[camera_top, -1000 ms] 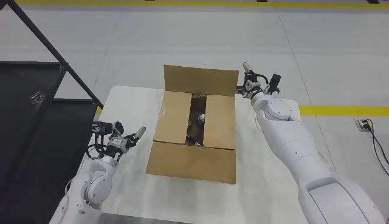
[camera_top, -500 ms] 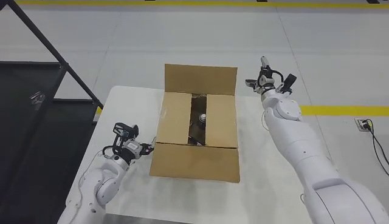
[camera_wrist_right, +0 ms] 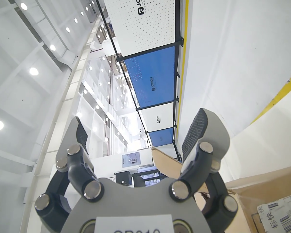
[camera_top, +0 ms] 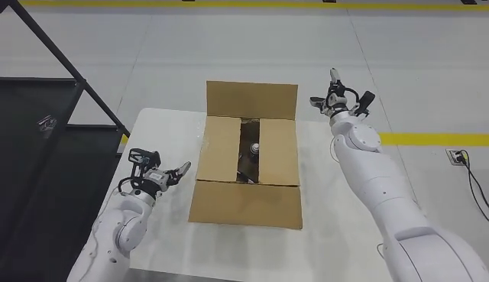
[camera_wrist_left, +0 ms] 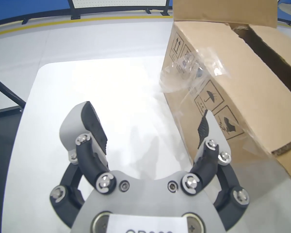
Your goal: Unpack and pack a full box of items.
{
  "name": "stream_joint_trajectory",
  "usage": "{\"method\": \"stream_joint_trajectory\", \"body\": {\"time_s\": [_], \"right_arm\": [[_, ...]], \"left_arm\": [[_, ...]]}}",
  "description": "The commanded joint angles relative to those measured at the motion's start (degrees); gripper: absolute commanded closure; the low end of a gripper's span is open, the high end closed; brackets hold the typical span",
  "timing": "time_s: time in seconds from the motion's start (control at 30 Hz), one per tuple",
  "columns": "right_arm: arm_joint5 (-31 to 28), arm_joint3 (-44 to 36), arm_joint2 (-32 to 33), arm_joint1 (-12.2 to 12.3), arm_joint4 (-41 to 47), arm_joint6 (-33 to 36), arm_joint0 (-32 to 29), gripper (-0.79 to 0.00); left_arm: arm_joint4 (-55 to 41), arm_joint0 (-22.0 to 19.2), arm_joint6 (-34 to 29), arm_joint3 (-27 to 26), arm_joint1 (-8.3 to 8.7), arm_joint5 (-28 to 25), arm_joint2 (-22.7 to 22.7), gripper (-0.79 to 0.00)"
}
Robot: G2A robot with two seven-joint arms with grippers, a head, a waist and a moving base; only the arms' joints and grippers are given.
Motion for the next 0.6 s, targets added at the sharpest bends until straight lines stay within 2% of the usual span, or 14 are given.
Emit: {"method": "stream_joint_trajectory", "body": {"time_s": [0.0, 0.17, 0.57], "right_arm": [[-0.28, -0.32, 0.26, 0.11, -0.38, -0.13, -0.17, -0.785], [-0.61, -1.14, 0.96, 0.42, -1.19, -0.63, -0.82, -0.785], [0.24, -2.96, 2.82, 1.25, -2.91, -2.07, -2.26, -0.785]], "left_arm": [[1.9, -1.81, -0.35, 2.11, -0.16, 0.04, 1.21, -0.785], [6.14, -6.14, 0.44, 7.93, -0.95, 0.98, 5.21, -0.785], [4.35, -16.13, 6.23, 22.51, -4.49, 5.51, 12.84, -0.785]]}}
